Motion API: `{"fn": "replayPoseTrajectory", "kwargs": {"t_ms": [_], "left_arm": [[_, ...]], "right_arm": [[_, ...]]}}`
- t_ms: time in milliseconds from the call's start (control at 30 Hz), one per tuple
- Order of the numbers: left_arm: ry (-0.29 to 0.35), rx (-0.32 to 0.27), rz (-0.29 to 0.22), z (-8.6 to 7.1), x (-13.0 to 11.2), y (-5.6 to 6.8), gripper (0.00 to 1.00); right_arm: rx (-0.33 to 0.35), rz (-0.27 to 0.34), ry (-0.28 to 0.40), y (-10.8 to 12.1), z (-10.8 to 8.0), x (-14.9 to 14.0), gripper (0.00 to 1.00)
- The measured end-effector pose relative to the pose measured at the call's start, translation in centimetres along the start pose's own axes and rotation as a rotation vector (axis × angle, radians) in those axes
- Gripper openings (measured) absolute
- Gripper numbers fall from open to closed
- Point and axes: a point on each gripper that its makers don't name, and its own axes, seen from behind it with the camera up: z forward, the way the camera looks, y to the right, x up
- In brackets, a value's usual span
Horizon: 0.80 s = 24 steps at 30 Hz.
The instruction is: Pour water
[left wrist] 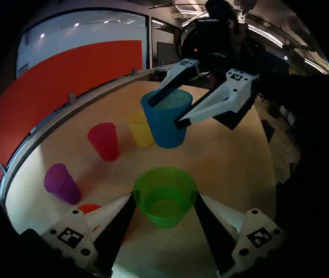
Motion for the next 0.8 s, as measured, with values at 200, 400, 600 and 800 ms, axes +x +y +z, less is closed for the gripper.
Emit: {"fn": "replayPoseTrajectory", "kwargs": {"t_ms": [200,400,600,800], "left_arm": [[-0.019,-0.016,0.006,0.6,-0.4,0.1,0.86],[-0.038,-0.028,0.013,1.2,-0.8,0.2,0.86],[-0.056,-0.037,0.023,1.7,-1.3,0.3,0.86],[-0.064,-0.039,0.024,2.0,-1.6,0.2,0.86]], "right_arm": [[0.007,-0.007,-0.041,-0.1,0.5,-1.7,0.93],[0.018,-0.007,-0.067,-0.4,0.9,-3.0,0.93],[0.019,-0.007,-0.088,-0.4,1.1,-4.2,0.93],[0.022,0.004,-0.098,-0.4,1.3,-4.9,0.93]]}}
